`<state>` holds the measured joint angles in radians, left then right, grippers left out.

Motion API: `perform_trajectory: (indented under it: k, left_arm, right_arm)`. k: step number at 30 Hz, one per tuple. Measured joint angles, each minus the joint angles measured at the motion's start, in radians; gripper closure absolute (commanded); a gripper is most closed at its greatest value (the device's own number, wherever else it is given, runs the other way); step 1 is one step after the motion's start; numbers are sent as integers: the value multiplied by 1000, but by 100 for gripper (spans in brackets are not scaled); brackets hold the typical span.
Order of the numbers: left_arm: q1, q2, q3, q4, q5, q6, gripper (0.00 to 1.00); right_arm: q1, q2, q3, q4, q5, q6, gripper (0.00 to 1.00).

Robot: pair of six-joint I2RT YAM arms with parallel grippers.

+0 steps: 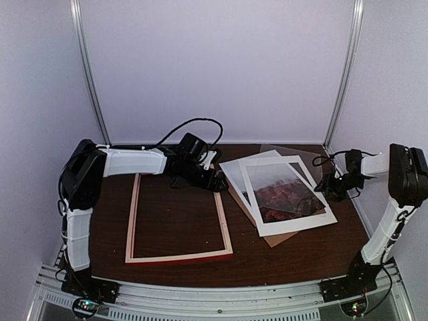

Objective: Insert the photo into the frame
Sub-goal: Pick up the glass panel from the mat board.

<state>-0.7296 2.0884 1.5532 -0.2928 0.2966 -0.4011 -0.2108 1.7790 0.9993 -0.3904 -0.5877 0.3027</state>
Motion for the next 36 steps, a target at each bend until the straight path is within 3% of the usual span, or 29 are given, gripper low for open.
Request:
perform_trajectory:
  k: [18,36]
  left_arm:
    - [-102,304,380,-25,132,21,17]
    - [-131,405,463,-26,214,-40,22]
  right_arm:
    - [0,55,58,25,-37,57,37]
    - [0,75,68,58,-74,81,37]
